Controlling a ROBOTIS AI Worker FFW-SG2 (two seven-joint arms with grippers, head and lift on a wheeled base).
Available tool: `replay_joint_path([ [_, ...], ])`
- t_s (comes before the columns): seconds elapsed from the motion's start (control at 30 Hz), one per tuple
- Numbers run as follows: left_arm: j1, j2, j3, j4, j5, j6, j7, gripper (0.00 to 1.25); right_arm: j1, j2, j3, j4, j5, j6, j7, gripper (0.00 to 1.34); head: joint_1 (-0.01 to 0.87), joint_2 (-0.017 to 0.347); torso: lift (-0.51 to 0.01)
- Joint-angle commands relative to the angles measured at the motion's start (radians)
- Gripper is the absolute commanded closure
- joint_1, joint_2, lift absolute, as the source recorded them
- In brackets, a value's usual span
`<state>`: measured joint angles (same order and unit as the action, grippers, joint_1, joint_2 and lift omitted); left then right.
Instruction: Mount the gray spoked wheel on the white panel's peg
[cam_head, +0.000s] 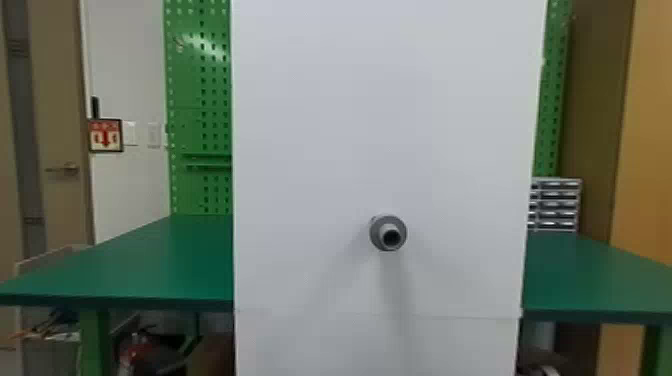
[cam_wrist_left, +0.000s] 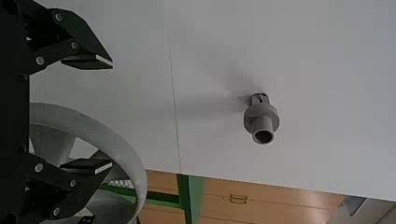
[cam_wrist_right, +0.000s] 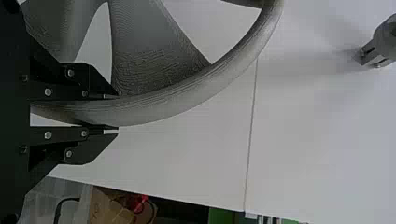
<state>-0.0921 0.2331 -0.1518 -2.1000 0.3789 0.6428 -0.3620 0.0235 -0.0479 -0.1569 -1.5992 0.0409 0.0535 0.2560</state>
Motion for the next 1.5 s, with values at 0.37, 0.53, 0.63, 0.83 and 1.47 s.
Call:
replay_joint_path([
  [0.37,0.000,0.000,0.001,0.000,0.000,0.006,-0.002,0.49,-0.123,-0.020,0.031,-0.183,0.025,0.293,0.045,1.22,0.123,-0.008,-0.397],
  [0.53,0.000,0.000,0.001,0.000,0.000,0.008,-0.002,0.49,-0.166,-0.021,0.057,-0.231,0.039,0.387,0.045,1.23,0.123,-0.008,-0.397],
  [0.63,0.000,0.000,0.001,0.000,0.000,0.009,0.000,0.49,-0.189,-0.020,0.074,-0.261,0.048,0.440,0.045,1.23,0.123,-0.008,-0.397],
  [0.83,0.000,0.000,0.001,0.000,-0.001,0.009,0.000,0.49,-0.241,-0.023,0.112,-0.309,0.057,0.519,0.045,1.23,0.123,-0.008,-0.397],
  [1.47,0.002,0.002,0.005,0.000,-0.001,0.012,0.000,0.50,-0.386,-0.036,0.192,-0.508,0.139,0.789,0.028,1.23,0.123,-0.008,-0.397],
])
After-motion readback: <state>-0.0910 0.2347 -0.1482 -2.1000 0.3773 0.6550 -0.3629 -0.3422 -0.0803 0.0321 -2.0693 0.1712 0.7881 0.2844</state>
